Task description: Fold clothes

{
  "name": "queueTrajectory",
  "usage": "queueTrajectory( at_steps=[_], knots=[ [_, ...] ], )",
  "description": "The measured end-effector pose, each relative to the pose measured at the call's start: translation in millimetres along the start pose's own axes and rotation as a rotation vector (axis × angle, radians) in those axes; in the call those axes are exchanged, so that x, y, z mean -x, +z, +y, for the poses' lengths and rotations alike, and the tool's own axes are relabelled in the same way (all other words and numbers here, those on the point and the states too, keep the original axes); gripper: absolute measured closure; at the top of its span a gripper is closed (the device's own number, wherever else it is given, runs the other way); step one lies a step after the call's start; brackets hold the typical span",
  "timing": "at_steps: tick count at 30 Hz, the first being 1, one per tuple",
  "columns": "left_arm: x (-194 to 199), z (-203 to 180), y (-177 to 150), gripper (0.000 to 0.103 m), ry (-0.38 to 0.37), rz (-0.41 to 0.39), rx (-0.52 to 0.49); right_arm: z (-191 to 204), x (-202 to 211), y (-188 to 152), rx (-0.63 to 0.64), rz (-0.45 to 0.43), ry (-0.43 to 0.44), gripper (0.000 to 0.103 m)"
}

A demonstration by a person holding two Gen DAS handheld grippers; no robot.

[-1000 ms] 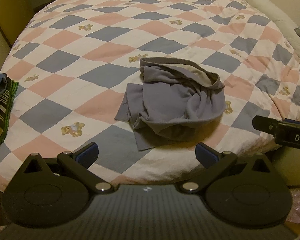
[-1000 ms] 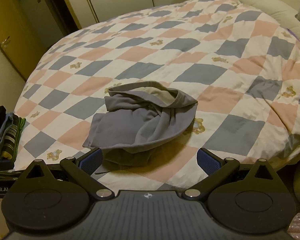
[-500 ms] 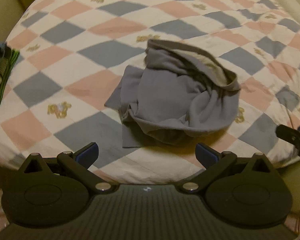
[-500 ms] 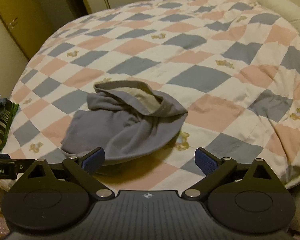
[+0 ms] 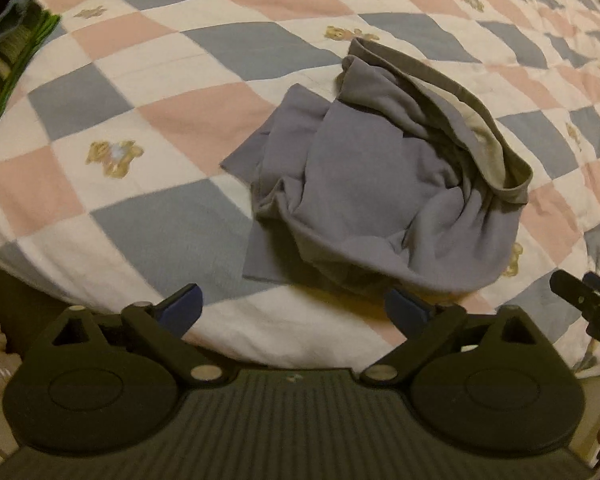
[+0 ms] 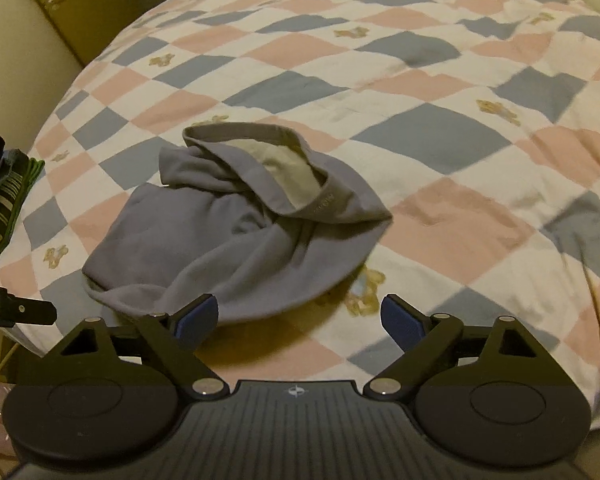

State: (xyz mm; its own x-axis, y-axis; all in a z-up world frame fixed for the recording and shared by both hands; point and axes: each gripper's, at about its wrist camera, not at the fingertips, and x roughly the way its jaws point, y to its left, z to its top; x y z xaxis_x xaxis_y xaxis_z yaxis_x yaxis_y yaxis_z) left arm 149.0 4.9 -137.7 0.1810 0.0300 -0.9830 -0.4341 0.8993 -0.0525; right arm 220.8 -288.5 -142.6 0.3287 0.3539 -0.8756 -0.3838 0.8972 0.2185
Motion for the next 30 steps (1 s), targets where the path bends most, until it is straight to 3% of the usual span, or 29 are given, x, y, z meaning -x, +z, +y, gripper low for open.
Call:
queueTrajectory(
  at_steps=[3,7,9,15,24,29,30],
  knots=[
    [-14,-2,21,0.024,-0.03,0.011,-0.042,2,-11,9,0.02,0.003,0.002,0.022],
    [-35,-3,47,0.034,-0.058,0.035,-0.108,1,-21,19,0.037,0.007,-0.017,0.042],
    [-45,0,53,0.032,-0.043,0.06,-0.12,-2,-30,24,0.038,0.002,-0.03,0.051],
    [-68,26,54,0.024,-0.07,0.165,-0.026,-10,-67,34,0.064,0.037,-0.127,0.051],
    [-72,47,42,0.024,-0.077,0.174,0.138,10,-121,50,0.487,0.047,-0.252,0.05],
    [-65,49,18,0.024,-0.062,0.158,0.254,11,-144,59,0.736,0.036,-0.184,0.05],
    [-63,48,13,0.024,-0.066,0.153,0.282,9,-146,63,0.748,0.052,-0.142,0.063]
  ],
)
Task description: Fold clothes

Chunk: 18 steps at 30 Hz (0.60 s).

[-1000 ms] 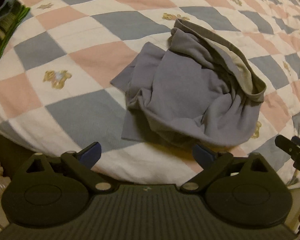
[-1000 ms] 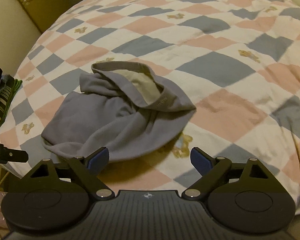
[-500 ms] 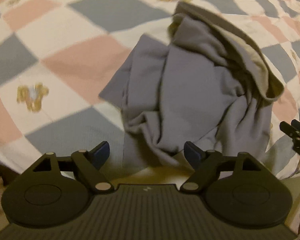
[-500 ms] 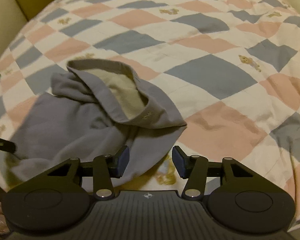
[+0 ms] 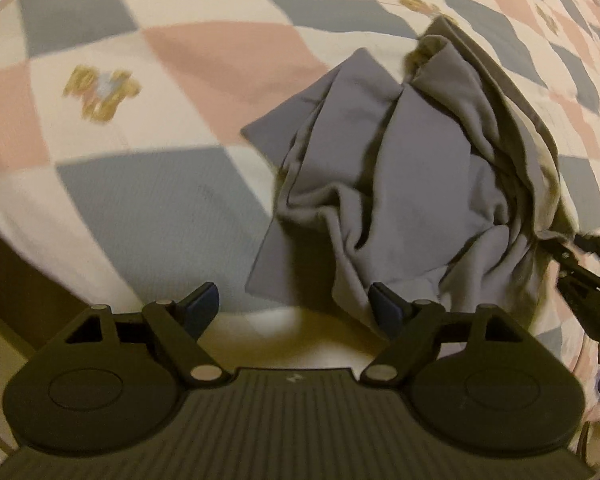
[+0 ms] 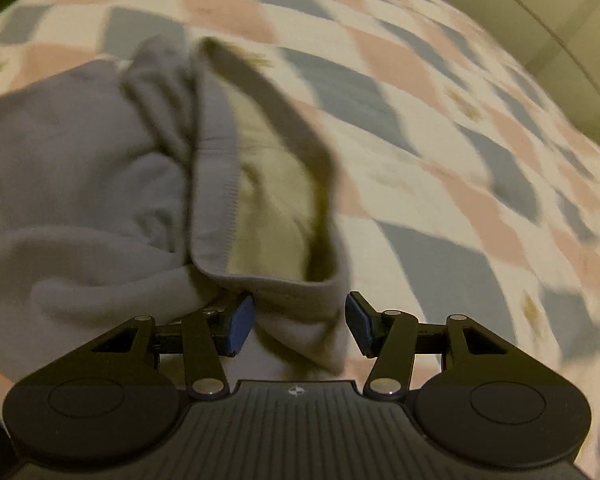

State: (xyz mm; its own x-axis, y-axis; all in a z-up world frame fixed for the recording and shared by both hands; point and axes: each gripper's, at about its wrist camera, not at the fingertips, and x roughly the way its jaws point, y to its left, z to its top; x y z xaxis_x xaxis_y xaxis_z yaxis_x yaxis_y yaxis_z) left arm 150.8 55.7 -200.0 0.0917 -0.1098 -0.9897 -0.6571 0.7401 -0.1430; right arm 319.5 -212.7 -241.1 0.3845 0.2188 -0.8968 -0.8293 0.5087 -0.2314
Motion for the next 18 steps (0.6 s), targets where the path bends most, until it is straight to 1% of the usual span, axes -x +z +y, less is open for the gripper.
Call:
queueTrajectory(
  at_steps=[1,2,3,5,7,8,9,10,11,12,13,14,15,16,18],
  knots=[
    [1,0,-4,0.024,-0.016,-0.004,0.028,-4,-2,1,0.013,-0.002,0.044,0.084],
    [2,0,-8,0.024,-0.037,-0.007,0.059,-8,-3,2,0.027,-0.003,0.087,0.094],
    [2,0,-11,0.024,-0.06,-0.01,0.093,-12,-5,2,0.037,-0.006,0.13,0.094],
    [0,-2,-18,0.024,-0.108,-0.008,0.162,-29,4,-1,-0.03,-0.032,0.204,0.095],
    [-7,-4,-23,0.025,-0.15,0.002,0.232,-47,14,-6,-0.118,-0.045,0.241,0.095],
    [-13,-3,-24,0.026,-0.158,0.004,0.271,-56,18,-8,-0.163,-0.051,0.259,0.095],
    [-19,-1,-24,0.034,-0.164,0.002,0.312,-65,22,-10,-0.212,-0.054,0.277,0.095],
    [-25,1,-24,0.05,-0.169,0.0,0.353,-74,24,-11,-0.258,-0.055,0.3,0.095],
    [-30,4,-24,0.062,-0.174,0.001,0.394,-82,25,-13,-0.304,-0.055,0.324,0.095],
    [-34,8,-23,0.08,-0.179,0.003,0.435,-89,25,-15,-0.355,-0.051,0.351,0.095],
    [-35,11,-22,0.096,-0.186,0.0,0.464,-96,24,-16,-0.407,-0.048,0.378,0.095],
    [-33,14,-21,0.101,-0.193,-0.006,0.483,-104,23,-18,-0.458,-0.044,0.405,0.095],
    [-31,16,-20,0.102,-0.201,-0.012,0.502,-111,22,-20,-0.51,-0.04,0.432,0.095],
    [-24,15,-16,0.102,-0.208,-0.033,0.498,-118,22,-22,-0.571,-0.038,0.466,0.095],
    [-1,9,-5,0.102,-0.22,-0.101,0.451,-134,25,-27,-0.726,-0.052,0.543,0.096]
  ],
)
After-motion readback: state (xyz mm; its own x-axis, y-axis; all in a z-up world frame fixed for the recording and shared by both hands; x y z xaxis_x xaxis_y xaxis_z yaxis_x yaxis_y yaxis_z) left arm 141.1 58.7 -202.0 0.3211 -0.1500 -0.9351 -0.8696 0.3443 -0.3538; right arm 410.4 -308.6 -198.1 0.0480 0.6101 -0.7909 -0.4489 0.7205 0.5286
